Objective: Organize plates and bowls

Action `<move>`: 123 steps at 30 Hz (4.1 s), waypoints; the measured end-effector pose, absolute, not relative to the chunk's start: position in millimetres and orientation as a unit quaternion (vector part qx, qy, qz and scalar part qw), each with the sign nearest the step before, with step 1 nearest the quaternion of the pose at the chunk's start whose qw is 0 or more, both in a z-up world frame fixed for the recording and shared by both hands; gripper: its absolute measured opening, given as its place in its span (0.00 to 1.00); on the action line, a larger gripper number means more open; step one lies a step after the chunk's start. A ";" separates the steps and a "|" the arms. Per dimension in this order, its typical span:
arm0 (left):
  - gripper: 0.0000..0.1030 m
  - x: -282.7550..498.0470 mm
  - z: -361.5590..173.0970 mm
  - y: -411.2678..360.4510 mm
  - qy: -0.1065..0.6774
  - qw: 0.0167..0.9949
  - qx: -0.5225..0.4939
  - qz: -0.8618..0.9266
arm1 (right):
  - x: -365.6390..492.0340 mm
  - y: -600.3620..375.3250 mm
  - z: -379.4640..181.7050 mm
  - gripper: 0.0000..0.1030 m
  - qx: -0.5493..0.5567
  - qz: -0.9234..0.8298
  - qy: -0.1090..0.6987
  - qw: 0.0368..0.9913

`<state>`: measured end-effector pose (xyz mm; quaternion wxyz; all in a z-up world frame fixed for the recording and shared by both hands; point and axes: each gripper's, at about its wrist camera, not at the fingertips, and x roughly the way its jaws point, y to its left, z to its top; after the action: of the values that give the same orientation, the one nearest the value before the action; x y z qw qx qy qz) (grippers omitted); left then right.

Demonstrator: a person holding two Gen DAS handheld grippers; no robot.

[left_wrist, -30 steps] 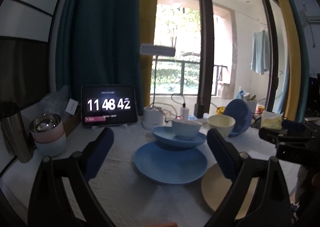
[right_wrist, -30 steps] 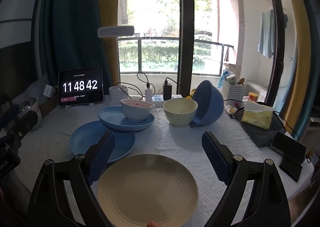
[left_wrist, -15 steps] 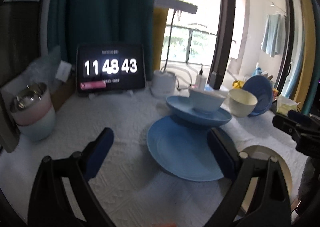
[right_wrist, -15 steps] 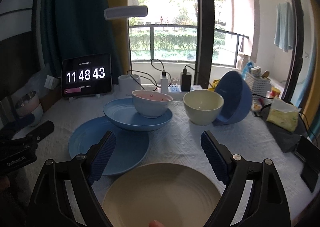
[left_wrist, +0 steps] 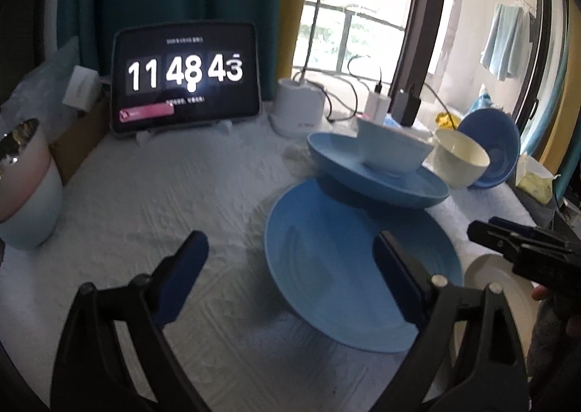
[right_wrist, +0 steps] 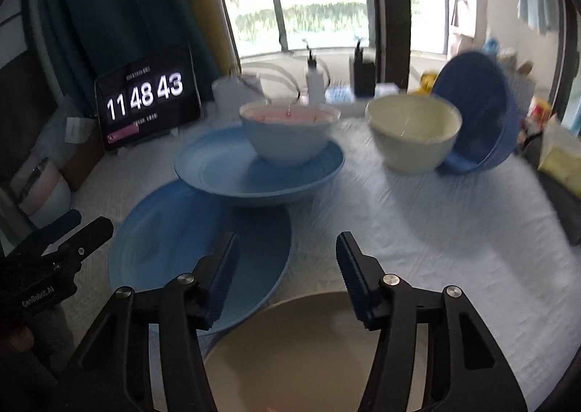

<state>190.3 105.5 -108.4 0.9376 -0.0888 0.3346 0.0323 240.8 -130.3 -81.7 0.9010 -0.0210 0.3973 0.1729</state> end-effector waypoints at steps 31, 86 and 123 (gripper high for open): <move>0.31 209.0 -147.0 109.0 0.406 0.905 -0.125 0.026 | 282.7 -108.8 -132.7 0.22 -0.012 0.174 0.486 0.856; 0.31 105.0 -91.8 45.4 0.364 0.927 -0.095 -0.001 | 167.0 -158.5 -74.1 0.20 -0.020 0.190 0.431 0.882; 0.34 122.5 -123.8 -66.3 0.421 0.902 0.031 -0.091 | 150.6 -267.1 -98.2 0.20 0.002 0.078 0.443 0.893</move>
<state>122.5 -66.3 -123.8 0.9020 0.0314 0.4208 -0.0912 150.6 -267.1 -98.2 0.8932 0.0021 0.4428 0.0779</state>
